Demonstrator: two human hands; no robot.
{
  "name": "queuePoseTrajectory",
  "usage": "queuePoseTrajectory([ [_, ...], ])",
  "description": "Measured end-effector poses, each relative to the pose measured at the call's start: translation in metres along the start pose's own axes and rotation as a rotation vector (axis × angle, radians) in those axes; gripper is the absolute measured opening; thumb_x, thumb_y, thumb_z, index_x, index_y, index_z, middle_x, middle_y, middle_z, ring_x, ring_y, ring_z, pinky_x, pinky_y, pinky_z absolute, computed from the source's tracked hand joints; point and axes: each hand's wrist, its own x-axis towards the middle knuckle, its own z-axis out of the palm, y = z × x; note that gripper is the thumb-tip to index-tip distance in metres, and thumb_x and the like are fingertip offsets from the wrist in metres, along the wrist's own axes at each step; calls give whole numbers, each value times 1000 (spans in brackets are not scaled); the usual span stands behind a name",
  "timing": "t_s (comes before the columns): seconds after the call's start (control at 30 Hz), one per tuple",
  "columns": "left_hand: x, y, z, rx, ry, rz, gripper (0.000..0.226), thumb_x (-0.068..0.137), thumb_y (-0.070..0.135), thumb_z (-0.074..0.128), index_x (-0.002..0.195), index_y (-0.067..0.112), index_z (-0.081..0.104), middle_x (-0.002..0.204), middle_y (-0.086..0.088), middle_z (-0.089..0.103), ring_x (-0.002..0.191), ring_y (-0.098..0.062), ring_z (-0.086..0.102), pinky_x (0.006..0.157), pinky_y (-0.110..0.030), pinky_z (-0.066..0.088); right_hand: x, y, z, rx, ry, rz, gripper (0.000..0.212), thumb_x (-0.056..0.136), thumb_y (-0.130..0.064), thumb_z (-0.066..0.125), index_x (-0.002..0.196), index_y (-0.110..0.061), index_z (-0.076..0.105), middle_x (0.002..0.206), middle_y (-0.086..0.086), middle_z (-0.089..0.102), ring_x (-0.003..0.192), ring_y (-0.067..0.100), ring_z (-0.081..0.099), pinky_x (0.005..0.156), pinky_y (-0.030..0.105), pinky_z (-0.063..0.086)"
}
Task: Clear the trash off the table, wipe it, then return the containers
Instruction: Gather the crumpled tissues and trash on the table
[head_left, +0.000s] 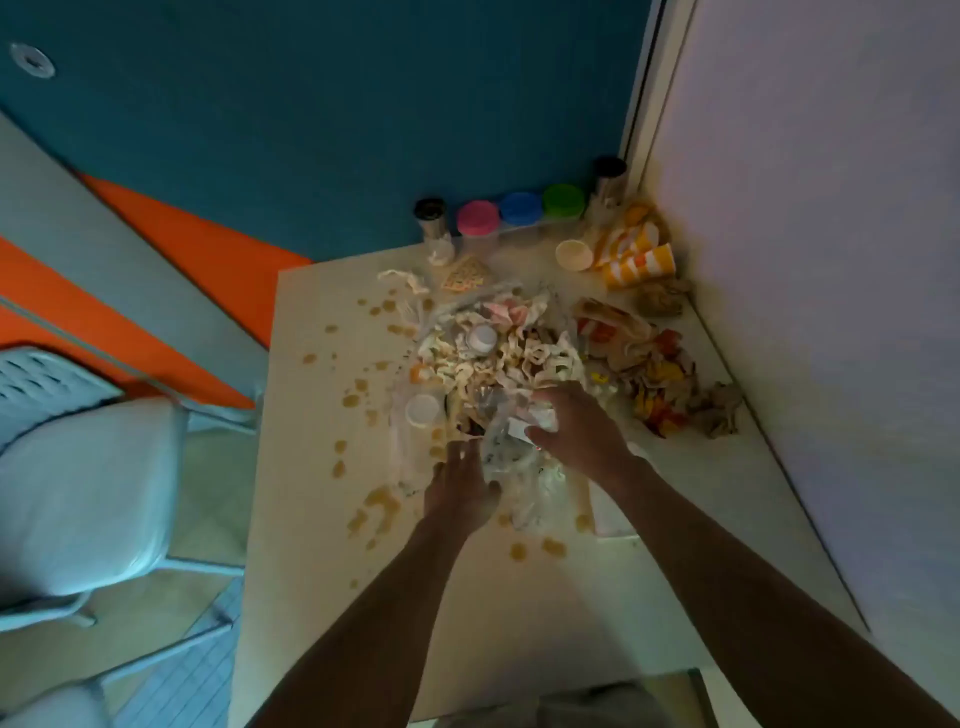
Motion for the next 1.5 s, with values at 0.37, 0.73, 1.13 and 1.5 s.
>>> queuePoseTrajectory([
  [0.37,8,4,12,-142,-6,-156,48,91,17,58,137,23,46,129,-5,61,117,-28,59,95,-43,53,19,32,41,-68,-96,-35,60,84,-23,71,138,-30,45,136,6,48,121,29,52,90,40,50],
  [0.73,39,14,-50,-226,347,-109,52,85,-10,43,114,19,74,127,-5,60,116,-26,59,87,-33,49,28,37,15,233,29,103,32,86,-14,65,118,-10,65,115,13,56,104,29,58,80,25,36],
  [1.13,117,65,-60,39,181,51,61,96,54,54,139,12,46,142,-12,39,129,-35,40,96,-47,48,67,32,5,40,-6,259,89,80,-46,74,149,-34,19,151,8,26,117,33,56,83,39,48],
  [1.5,133,48,-13,-6,111,122,67,87,19,67,144,15,32,133,-13,56,121,-37,56,94,-53,52,78,47,28,12,39,245,88,81,-51,71,151,-24,26,137,14,46,119,34,52,87,45,51],
])
